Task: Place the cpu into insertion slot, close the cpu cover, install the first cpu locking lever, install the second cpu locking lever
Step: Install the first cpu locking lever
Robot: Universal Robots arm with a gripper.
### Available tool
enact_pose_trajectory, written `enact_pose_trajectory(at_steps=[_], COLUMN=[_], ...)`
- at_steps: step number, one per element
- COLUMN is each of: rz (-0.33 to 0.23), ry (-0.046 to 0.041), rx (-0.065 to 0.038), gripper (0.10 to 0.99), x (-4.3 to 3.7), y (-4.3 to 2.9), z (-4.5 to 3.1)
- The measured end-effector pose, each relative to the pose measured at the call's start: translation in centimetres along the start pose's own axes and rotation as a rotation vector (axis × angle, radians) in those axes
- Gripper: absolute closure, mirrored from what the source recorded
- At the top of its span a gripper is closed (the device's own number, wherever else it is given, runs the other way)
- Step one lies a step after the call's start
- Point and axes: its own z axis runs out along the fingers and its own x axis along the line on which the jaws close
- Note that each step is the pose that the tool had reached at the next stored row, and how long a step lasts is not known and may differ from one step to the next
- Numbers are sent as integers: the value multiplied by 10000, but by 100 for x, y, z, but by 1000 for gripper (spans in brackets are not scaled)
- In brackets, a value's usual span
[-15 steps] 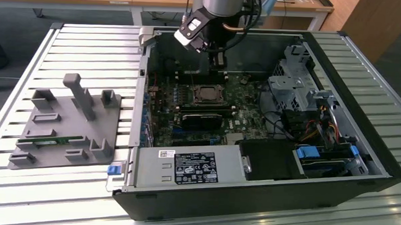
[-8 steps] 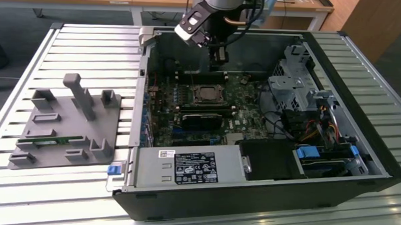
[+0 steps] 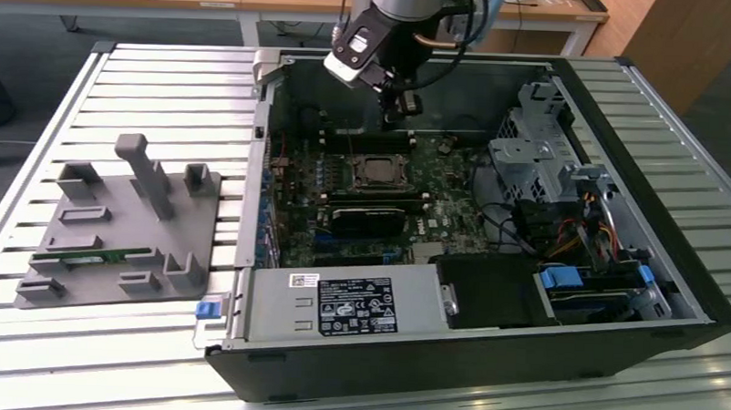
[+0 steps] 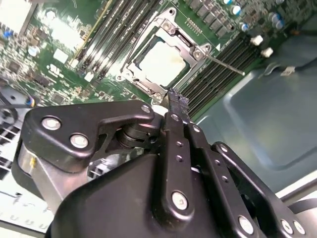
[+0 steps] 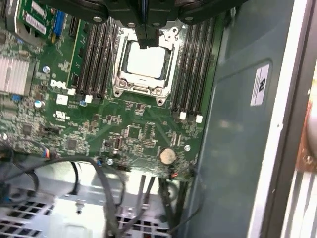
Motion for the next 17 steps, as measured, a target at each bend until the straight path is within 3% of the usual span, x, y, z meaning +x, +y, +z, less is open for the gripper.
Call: enact_pose_trajectory(at_steps=[5,17], rz=[-641,-2825], ry=[13,72], rx=[45,193], gripper=[980,980], x=[-5,-10], y=[-2,-4], z=[73,140])
